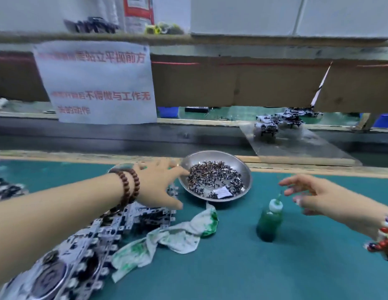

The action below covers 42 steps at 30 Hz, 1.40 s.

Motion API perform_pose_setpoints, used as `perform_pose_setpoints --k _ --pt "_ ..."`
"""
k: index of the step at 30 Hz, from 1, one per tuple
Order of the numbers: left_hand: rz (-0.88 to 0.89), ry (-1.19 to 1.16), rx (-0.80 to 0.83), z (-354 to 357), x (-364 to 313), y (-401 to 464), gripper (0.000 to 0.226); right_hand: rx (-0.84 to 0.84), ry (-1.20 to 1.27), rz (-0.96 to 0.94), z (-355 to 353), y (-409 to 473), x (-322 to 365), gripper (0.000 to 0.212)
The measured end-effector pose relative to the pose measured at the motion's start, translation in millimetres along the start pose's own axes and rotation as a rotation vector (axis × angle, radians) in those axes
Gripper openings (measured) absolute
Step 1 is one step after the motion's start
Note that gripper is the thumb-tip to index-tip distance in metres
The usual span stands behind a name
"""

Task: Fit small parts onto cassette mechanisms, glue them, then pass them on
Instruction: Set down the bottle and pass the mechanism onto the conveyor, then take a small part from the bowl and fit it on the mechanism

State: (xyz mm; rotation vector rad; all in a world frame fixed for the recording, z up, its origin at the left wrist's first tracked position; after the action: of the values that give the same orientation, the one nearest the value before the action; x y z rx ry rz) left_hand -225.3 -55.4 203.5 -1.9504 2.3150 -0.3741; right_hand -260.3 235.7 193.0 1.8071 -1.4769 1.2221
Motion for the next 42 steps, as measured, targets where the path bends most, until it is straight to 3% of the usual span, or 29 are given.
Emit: perform_pose_setpoints --k 3,7,13,17,23,27,30,35,39,42 --pt "-0.039 0.026 0.142 23 21 -10 0.116 0.164 -0.043 0.039 21 -21 -25 0.048" --pt "-0.061 0.104 0.169 34 32 -7 0.129 0.161 -0.021 -0.028 45 -26 -24 0.060" --pt "-0.031 -0.042 0.176 37 37 6 0.133 -0.048 -0.009 -0.108 55 -17 -16 0.034" --pt "-0.026 -0.108 0.217 43 40 15 0.133 -0.087 -0.023 -0.158 61 -10 -13 0.030" --pt "-0.047 0.003 0.061 36 40 16 0.124 -0.150 -0.034 -0.186 62 0 -11 0.031" --pt "-0.040 -0.047 -0.088 -10 30 5 0.123 -0.245 -0.034 -0.155 50 7 -18 0.031" --pt "0.097 -0.151 -0.185 -39 -6 -2 0.123 -0.357 -0.085 -0.117 32 11 -24 0.032" --pt "0.413 -0.236 -0.084 6 -103 -10 0.121 -0.357 -0.135 -0.044 18 12 -34 0.035" --pt "0.417 -0.287 -0.019 45 -141 0 0.120 -0.314 -0.090 0.032 22 2 -48 0.059" --pt "0.366 -0.231 -0.009 59 -147 6 0.120 -0.553 -0.039 -0.041 13 -25 -45 0.034"
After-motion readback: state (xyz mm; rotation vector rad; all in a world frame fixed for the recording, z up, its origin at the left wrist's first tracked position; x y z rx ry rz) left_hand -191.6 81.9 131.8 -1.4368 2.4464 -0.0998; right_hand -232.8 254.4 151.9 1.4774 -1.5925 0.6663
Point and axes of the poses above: each hand's wrist, its own y-axis towards the middle knuckle, its own z-axis out of the palm, x = y × z, the point moved 6 cm from there along y, towards the middle knuckle, and after that the axes turned 5 degrees about y, right-handed, at the moved point
